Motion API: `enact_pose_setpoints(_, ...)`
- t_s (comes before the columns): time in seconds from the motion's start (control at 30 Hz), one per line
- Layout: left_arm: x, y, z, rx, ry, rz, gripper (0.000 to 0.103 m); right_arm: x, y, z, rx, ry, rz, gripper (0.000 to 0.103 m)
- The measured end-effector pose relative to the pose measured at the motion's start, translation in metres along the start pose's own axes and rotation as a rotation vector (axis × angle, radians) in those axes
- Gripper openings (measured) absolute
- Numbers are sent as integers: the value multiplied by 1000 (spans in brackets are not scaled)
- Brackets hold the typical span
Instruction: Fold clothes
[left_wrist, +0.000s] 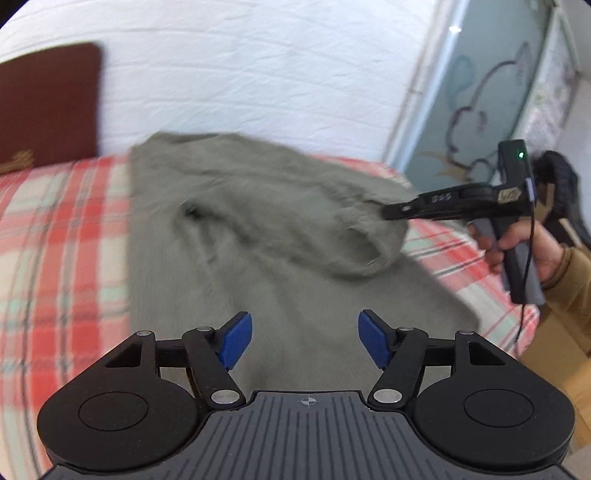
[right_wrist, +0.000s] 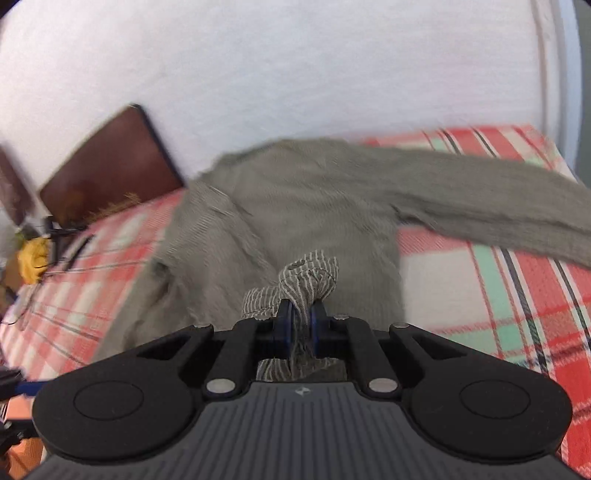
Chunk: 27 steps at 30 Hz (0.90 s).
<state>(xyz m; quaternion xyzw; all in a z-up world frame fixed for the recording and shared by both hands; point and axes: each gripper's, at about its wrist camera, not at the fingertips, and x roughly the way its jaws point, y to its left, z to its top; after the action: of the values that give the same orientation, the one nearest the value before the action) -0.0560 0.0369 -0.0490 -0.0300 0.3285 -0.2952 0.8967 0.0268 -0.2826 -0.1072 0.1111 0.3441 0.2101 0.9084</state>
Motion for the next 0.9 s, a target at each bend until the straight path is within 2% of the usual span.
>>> enact_pose_setpoints(0.13, 26, -8, 29, 34, -51, -64, 81, -24, 30, -1, -139, -80, 135, 11)
enact_pose_setpoints(0.3, 48, -15, 54, 81, -70, -127, 86, -38, 44, 2, -200, -111, 244, 11)
enact_pose_setpoints(0.43, 60, -18, 63, 55, -69, -175, 85, -39, 49, 4, -209, -107, 299, 14)
enact_pose_setpoints(0.5, 64, -16, 63, 40, -69, -194, 58, -38, 49, 4, -189, -110, 317, 14)
enact_pose_setpoints(0.53, 65, -14, 61, 27, -66, -204, 8, -38, 49, 4, -180, -118, 310, 15)
enact_pose_setpoints(0.63, 53, -4, 51, -23, -129, -158, 3, -37, 43, 4, -118, -129, 320, 32)
enact_pose_setpoints(0.7, 37, 2, 43, -51, -173, -120, 3, -40, 36, 3, -56, -152, 336, 49)
enact_pose_setpoints(0.77, 18, 5, 34, -78, -218, -67, 3, -41, 29, 3, 14, -167, 357, 52)
enact_pose_setpoints(0.9, -13, 9, 14, -134, -284, 54, 4, -22, 22, 4, 126, -117, 350, 54)
